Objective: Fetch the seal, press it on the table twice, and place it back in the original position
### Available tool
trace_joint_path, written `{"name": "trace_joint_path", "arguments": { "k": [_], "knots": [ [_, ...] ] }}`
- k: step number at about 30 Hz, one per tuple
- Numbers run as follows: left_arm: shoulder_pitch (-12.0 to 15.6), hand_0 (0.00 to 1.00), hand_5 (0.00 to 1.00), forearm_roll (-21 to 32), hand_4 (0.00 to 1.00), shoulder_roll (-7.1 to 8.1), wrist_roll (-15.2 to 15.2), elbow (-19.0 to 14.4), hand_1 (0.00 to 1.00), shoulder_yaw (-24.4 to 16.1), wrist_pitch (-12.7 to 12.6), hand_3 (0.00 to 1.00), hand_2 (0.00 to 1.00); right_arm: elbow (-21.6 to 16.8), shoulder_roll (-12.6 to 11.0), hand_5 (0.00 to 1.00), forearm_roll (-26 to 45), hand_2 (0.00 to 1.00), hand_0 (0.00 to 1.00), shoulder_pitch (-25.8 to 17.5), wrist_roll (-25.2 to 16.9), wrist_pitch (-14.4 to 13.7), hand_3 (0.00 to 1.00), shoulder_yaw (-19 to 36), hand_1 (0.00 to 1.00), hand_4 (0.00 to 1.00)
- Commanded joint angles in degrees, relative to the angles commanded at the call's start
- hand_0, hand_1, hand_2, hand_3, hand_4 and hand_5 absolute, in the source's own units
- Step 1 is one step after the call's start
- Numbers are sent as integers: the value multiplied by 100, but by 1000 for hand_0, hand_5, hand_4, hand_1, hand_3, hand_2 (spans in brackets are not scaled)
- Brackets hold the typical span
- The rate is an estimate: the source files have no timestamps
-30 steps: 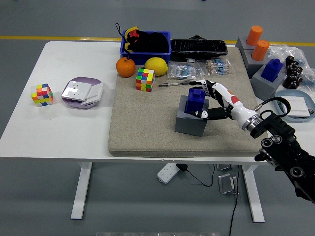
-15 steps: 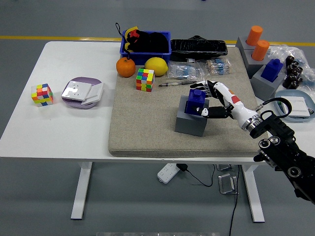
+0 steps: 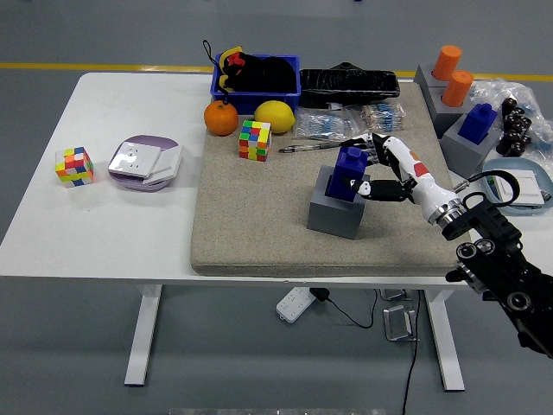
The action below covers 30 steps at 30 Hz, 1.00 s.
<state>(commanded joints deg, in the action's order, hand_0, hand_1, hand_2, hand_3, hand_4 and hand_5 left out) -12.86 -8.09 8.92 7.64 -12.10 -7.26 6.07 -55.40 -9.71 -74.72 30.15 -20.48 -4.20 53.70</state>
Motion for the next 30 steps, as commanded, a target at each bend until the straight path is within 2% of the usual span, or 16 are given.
{"name": "trace_joint_path", "arguments": {
  "k": [7,11,22,30],
  "knots": [
    [10,811,412,-9,787,-9,0,3,813,-34,4,834,785,-542,-157,2,-61,384,456,-133,88,103,415,357,365,660],
    [17,813,412,-17,787,-20,1,4,812,-58,5,834,785,-639,-231,2,-141,385,456,-221,81,106,416,627,365,660],
    [7,812,412,-16,786,-27,3,11,813,-66,6,834,785,-110,-398,2,-422,384,456,-474,24,40,416,1217,364,669],
    [20,812,413,-15,787,-36,3,15,812,-75,6,834,785,260,-473,2,-402,383,455,-658,7,6,416,1151,365,669]
  ]
}}
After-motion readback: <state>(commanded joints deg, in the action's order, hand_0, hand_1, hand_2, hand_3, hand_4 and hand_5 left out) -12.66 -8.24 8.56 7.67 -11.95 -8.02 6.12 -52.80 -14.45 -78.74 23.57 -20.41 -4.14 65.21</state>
